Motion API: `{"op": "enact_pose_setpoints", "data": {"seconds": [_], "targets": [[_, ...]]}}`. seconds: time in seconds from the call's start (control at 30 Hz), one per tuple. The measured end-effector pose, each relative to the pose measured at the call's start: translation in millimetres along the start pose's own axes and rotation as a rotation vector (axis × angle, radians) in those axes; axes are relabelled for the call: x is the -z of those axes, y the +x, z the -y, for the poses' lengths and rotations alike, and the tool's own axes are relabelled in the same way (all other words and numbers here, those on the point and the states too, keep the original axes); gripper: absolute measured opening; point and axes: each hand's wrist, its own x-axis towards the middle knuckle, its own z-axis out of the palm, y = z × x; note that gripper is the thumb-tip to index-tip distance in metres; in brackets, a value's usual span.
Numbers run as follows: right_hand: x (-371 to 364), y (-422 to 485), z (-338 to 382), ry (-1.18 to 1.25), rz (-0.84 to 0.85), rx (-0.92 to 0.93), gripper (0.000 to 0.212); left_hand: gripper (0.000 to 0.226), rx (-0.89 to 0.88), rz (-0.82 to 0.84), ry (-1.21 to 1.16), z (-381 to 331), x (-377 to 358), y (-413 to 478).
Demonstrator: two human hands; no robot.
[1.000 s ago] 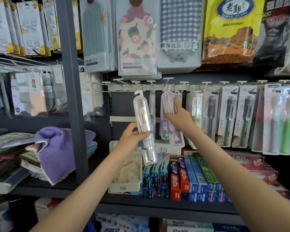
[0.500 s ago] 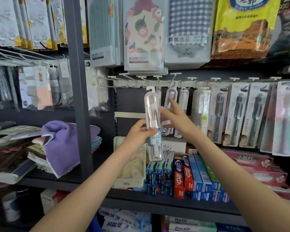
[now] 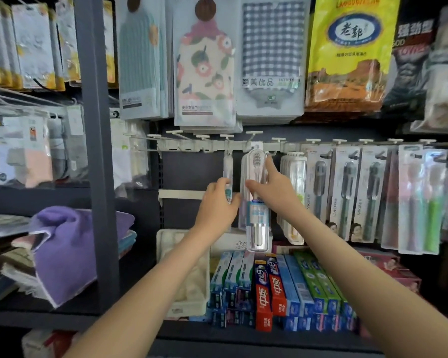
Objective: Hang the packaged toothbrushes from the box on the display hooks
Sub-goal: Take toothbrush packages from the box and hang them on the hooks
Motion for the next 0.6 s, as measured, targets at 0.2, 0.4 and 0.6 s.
{"op": "enact_pose_setpoints", "data": {"seconds": [0.2,0.4,0.6], "targets": [[-2,17,4,-0.036,0.019,-0.038,0.081,0.072,-0.024,0.035,0.339,18,-10,22],[-22,38,-7,-0.119,0.040,-0.075,0.084,0.084,-0.088,0.081,0.477,42,-20,38],[-58,53,-32,-0.107,-0.066,-0.079,0.086,0.088,-0.141,0.134,0.341,56,-22,45]]}}
